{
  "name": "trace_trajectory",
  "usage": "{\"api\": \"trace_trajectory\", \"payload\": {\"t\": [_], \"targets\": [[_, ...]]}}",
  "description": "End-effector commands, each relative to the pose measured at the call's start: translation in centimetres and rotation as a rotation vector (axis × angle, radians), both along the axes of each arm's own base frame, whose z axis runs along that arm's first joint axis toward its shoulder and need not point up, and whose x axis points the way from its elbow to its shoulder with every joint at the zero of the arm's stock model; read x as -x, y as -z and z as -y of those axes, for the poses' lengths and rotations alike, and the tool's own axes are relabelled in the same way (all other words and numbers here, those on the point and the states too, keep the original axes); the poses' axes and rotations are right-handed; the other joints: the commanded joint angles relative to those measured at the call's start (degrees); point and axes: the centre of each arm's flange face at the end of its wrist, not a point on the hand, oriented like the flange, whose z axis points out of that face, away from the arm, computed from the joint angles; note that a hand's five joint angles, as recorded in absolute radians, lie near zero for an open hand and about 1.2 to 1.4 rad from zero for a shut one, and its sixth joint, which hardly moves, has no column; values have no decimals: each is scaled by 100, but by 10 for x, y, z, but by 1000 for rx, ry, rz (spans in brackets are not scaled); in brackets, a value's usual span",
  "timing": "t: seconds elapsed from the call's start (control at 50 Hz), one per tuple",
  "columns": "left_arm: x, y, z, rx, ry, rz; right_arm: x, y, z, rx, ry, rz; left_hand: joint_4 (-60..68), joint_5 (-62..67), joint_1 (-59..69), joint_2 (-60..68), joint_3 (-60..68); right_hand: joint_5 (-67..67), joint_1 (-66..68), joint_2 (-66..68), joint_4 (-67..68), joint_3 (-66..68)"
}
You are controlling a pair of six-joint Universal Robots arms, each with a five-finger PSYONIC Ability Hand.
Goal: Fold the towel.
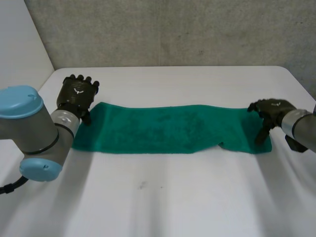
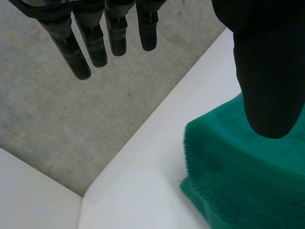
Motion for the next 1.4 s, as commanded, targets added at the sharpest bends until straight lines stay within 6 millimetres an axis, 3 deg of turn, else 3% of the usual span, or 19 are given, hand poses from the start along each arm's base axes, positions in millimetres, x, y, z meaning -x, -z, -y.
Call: {"api": "trace_trajectory", "payload": {"t": [0.02,0.3,0.38,0.42,0.46,0.56,0.7,0.84,0.9,0.94,1.0,1.02,1.08,1.1,1.18,1.24,1.32,1.38,1.4], "targets": [[4,10,-12,-45,20,-13,14,35,2,-26,16,23,-48,0,-9,-63,-89,1309,1509,1396,1335,1424],[3,19,-15,-70,19,-4,17,60,11,-34,3,-23,-48,0,-9,-63,-89,2033,2233,2121,2059,2149],[3,20,-16,-73,21,-3,18,61,11,-34,3,-26,-48,0,-9,-63,-89,3964,4164,4052,3990,4080],[3,20,-16,-73,21,-3,20,60,13,-23,16,-35,-48,0,-9,-63,-89,6643,6843,6730,6669,6758],[3,19,-16,-73,19,-3,23,58,16,-12,30,-39,-48,0,-9,-63,-89,6654,6855,6742,6680,6770],[2,18,-17,-71,16,-4,44,47,29,46,117,-85,-48,0,-9,-63,-89,6654,6855,6742,6680,6770],[-2,14,-21,-69,10,-6,103,9,49,186,225,-350,-48,0,-9,-63,-89,6654,6855,6742,6680,6770],[-6,14,-23,-74,2,-3,108,-14,61,277,189,-509,-65,-17,-26,-80,-106,6654,6855,6742,6680,6770],[-6,15,-24,-79,2,-2,89,-32,60,339,149,-502,-81,-34,-43,-97,-123,6654,6855,6742,6680,6770],[-7,15,-24,-80,1,-1,35,-50,50,433,27,-476,-81,-34,-43,-97,-123,6654,6855,6742,6680,6770],[-5,15,-26,-80,5,-1,-4,-59,38,489,-80,-445,-81,-34,-43,-97,-123,6654,6855,6742,6680,6770],[-5,15,-25,-80,4,-1,-32,-61,26,522,-171,-420,-98,-51,-60,-114,-139,6654,6855,6742,6680,6770],[-3,14,-27,-77,10,-1,-75,-62,1,562,-326,-379,-98,-51,-60,-114,-140,6654,6855,6742,6680,6770],[-3,11,-28,-70,12,-4,-102,-61,-17,585,-429,-347,-115,-68,-77,-131,-156,6654,6855,6742,6680,6770],[-2,5,-29,-53,15,-11,-135,-52,-42,607,-574,-303,-132,-84,-93,-147,-173,6654,6855,6742,6680,6770],[-1,3,-29,-48,18,-15,-188,-17,-87,613,-814,-233,-149,-101,-110,-164,-190,6654,6855,6742,6680,6770],[3,1,-31,-40,30,-17,-205,15,-107,565,-904,-228,-166,-118,-127,-181,-207,6654,6855,6742,6680,6770],[9,-1,-34,-33,50,-18,-207,34,-111,528,-928,-251,-166,-118,-127,-181,-207,3981,4181,4068,4007,4096],[12,-1,-35,-29,61,-19,-208,39,-112,519,-931,-265,-182,-135,-144,-198,-223,1405,1605,1492,1430,1520]]}}
